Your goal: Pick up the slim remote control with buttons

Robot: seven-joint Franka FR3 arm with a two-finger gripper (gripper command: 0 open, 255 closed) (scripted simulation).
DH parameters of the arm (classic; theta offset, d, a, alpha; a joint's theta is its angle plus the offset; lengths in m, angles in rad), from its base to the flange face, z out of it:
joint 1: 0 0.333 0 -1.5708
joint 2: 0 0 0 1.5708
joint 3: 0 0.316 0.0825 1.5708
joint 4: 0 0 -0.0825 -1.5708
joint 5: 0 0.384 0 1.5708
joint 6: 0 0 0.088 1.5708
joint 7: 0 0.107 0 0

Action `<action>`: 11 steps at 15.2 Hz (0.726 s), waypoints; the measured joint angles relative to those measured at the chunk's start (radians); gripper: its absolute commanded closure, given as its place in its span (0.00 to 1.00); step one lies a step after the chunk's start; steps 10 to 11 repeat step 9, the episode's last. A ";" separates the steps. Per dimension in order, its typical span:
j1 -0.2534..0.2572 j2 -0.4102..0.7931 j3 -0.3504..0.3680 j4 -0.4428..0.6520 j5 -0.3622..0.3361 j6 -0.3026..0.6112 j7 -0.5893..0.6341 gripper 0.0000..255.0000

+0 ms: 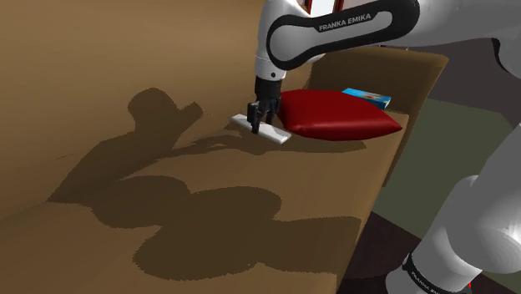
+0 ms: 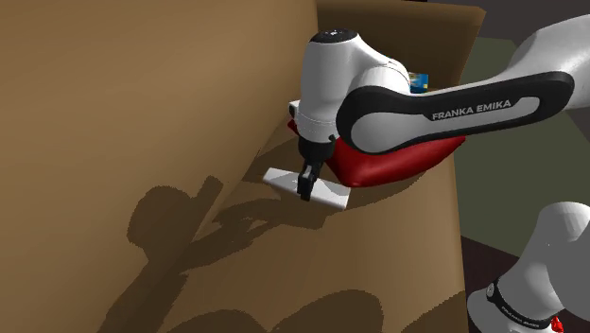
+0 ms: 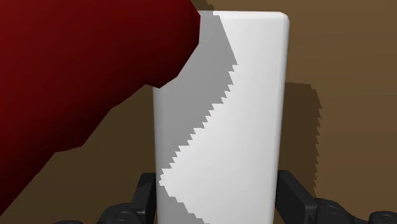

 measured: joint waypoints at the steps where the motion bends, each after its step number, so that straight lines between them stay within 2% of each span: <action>1: 0.000 0.000 0.000 0.011 0.000 -0.011 -0.001 1.00; 8: 0.001 -0.003 0.001 0.105 0.001 -0.108 0.000 1.00; 11: 0.000 -0.003 0.000 0.112 0.001 -0.115 -0.001 1.00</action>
